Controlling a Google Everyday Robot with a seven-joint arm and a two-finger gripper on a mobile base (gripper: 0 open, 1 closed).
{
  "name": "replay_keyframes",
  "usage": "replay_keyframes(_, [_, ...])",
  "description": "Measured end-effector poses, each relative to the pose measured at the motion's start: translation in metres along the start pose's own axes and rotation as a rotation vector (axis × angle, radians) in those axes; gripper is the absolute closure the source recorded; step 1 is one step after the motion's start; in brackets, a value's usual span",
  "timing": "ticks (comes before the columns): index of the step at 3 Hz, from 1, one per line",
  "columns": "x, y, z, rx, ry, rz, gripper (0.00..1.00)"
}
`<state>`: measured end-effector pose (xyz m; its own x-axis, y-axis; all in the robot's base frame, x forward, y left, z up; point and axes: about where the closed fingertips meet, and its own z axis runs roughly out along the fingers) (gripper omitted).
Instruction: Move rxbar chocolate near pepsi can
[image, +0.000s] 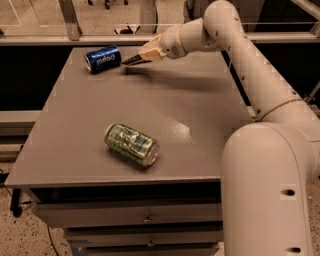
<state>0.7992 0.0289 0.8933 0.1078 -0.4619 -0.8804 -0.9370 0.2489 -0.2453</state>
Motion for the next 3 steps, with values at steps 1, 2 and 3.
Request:
replay_keyframes(1, [-0.002, 0.009, 0.009, -0.029, -0.005, -0.005, 0.84])
replay_keyframes(2, [-0.006, 0.013, 0.021, -0.042, -0.022, -0.007, 0.61])
replay_keyframes(3, [-0.009, 0.015, 0.031, -0.051, -0.033, -0.011, 0.38])
